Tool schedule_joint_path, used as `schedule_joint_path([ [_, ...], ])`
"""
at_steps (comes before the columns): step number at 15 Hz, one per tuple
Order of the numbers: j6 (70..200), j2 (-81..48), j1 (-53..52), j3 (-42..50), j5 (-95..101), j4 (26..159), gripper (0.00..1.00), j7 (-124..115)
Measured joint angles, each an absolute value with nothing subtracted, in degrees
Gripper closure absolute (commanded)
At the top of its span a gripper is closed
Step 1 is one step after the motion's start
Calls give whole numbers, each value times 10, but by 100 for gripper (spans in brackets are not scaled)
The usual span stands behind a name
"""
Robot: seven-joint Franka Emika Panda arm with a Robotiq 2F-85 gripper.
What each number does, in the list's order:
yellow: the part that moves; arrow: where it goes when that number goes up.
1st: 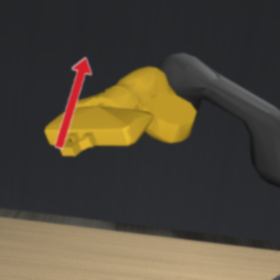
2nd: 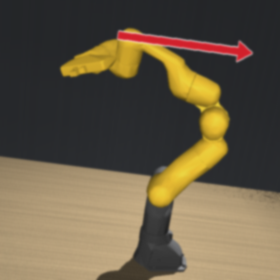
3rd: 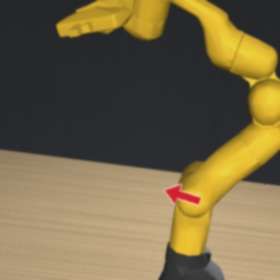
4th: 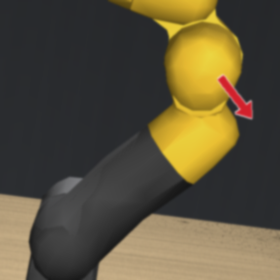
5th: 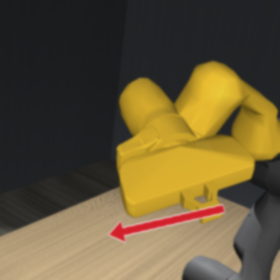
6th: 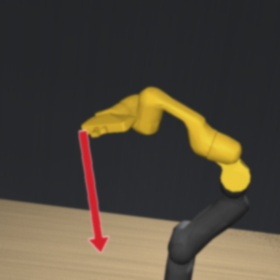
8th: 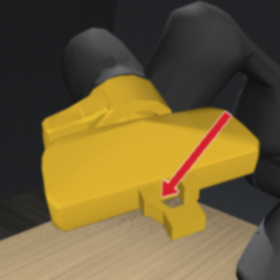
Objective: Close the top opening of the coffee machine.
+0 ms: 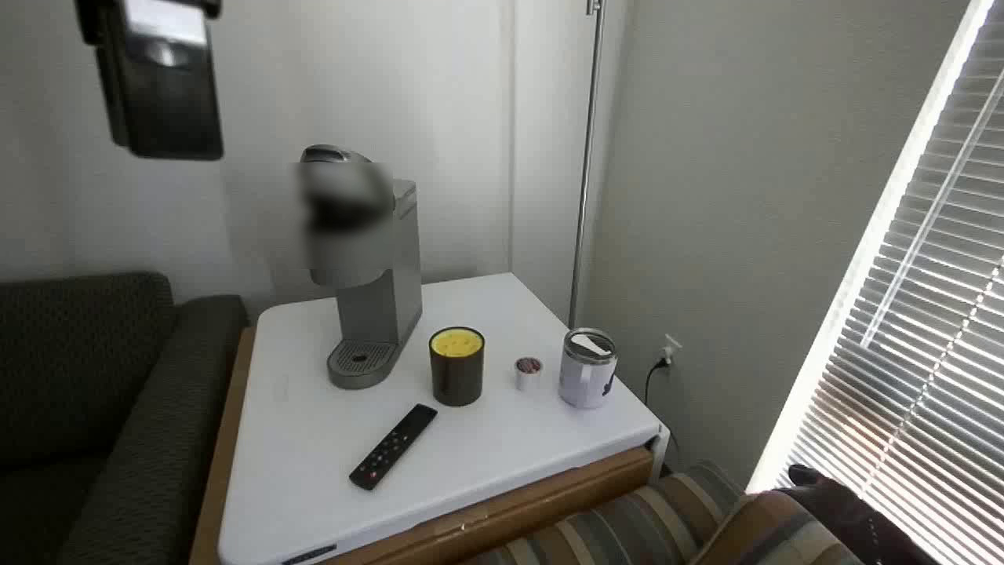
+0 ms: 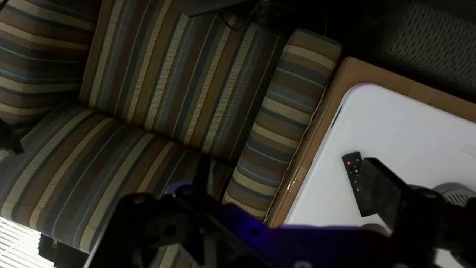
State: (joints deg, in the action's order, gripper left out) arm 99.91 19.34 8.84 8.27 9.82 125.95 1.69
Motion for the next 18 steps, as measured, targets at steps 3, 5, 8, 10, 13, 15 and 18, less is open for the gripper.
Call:
schedule_joint_path([
  [3,999,193,88,83,98,1259,0,17],
  [5,1000,192,83,81,98,1258,0,18],
  [8,1000,182,68,76,98,1246,0,22],
  [10,1000,166,55,71,98,1230,0,29],
  [13,1000,131,38,61,97,1197,0,46],
  [15,1000,103,27,55,97,1171,0,61],
  [18,1000,57,15,46,95,1129,0,88],
])
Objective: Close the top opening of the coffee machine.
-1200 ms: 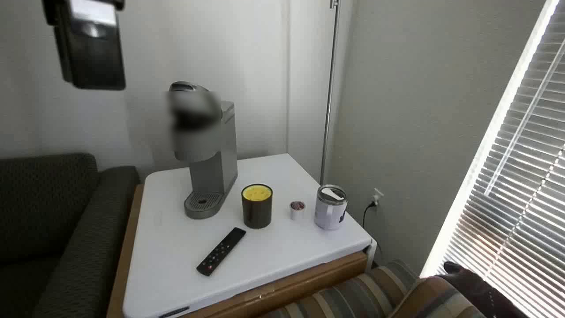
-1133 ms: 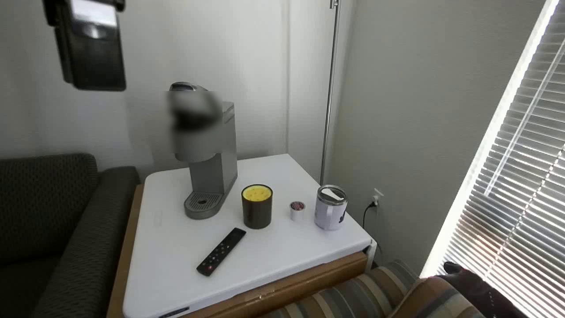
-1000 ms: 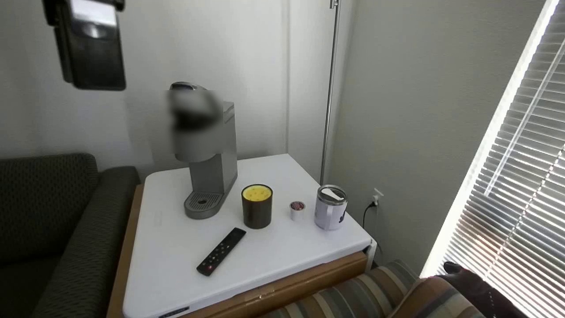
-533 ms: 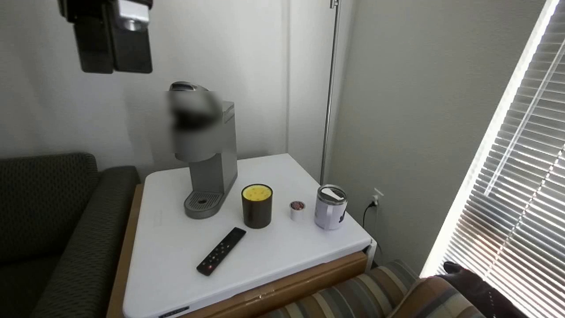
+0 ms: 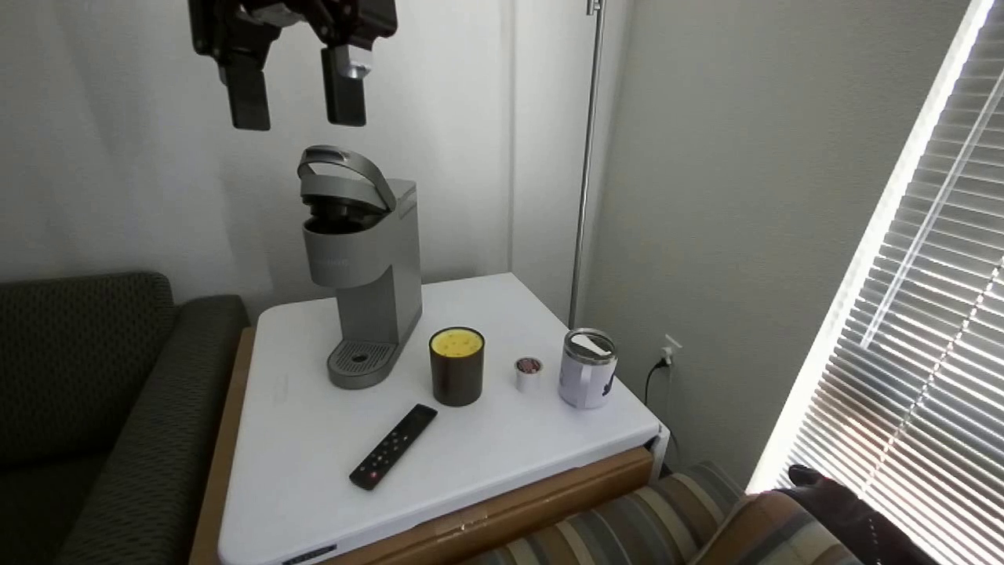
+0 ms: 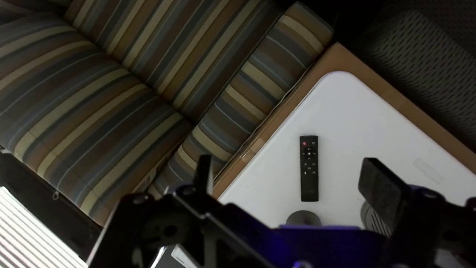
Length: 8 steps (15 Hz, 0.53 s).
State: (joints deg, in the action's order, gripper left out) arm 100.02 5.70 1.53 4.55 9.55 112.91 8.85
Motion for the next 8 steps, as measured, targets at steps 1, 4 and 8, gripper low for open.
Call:
schedule_joint_path([
  [1,1000,40,12,42,95,1114,0,99],
  [4,1000,-9,6,31,88,1070,0,128],
  [8,999,-68,-3,9,79,1011,0,152],
])
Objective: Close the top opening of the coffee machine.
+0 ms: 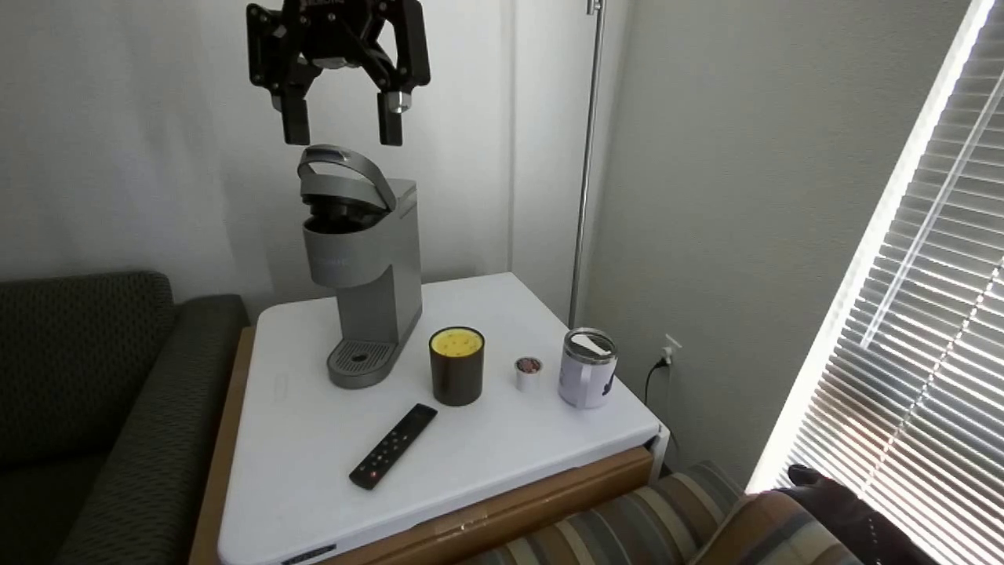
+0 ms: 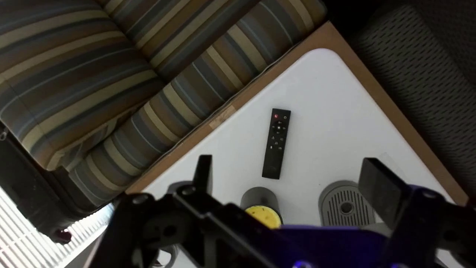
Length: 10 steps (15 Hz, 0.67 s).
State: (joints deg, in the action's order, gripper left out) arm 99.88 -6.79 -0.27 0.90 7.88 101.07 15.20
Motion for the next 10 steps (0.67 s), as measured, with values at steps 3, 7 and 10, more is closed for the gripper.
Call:
schedule_joint_path([
  [3,999,-104,-13,-9,79,965,0,154],
  [7,998,-140,-27,-29,79,910,11,154],
  [10,994,-165,-41,-39,81,871,40,155],
])
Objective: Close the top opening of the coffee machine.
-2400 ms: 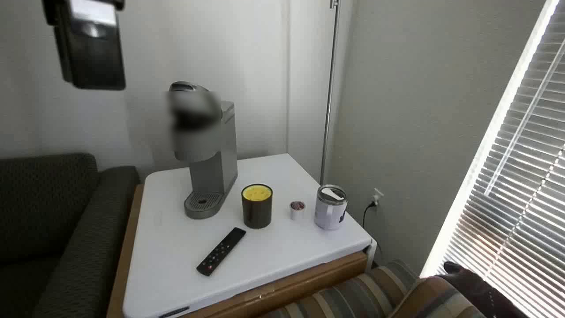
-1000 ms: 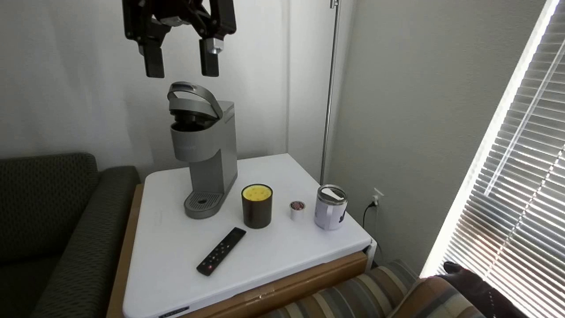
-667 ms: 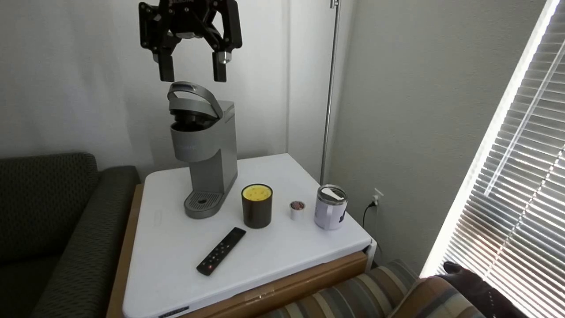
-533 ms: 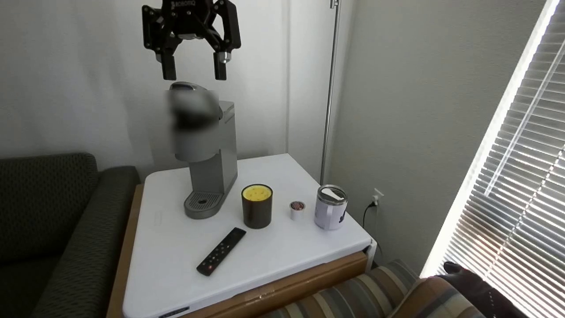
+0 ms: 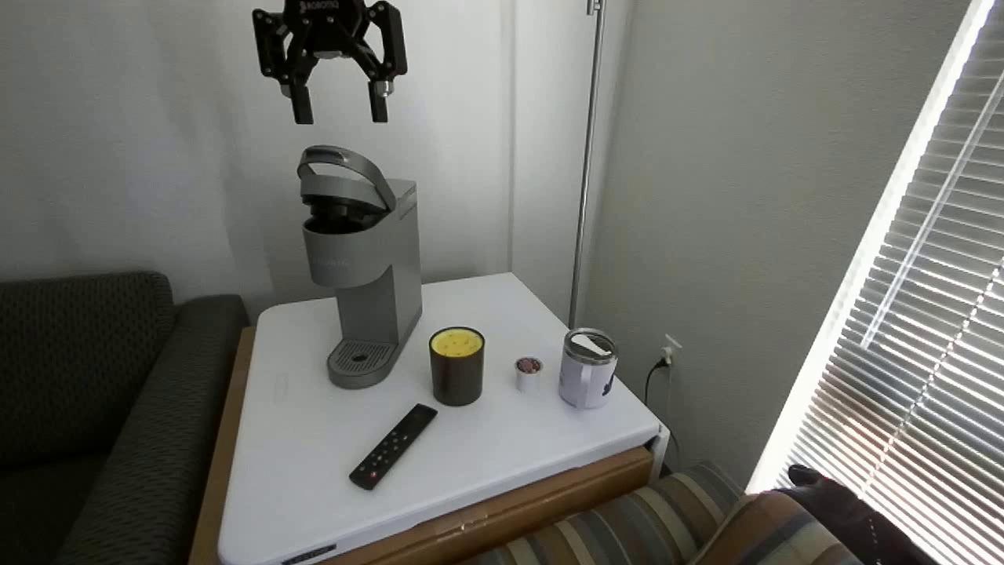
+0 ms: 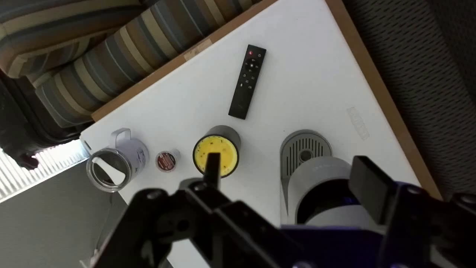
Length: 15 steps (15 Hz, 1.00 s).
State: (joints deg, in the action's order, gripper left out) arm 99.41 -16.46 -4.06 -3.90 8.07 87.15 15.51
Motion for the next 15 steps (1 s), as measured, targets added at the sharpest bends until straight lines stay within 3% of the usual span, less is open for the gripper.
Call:
schedule_joint_path([
  [8,993,-222,-81,-59,86,789,97,155],
  [15,1032,-249,-98,-62,82,760,100,118],
])
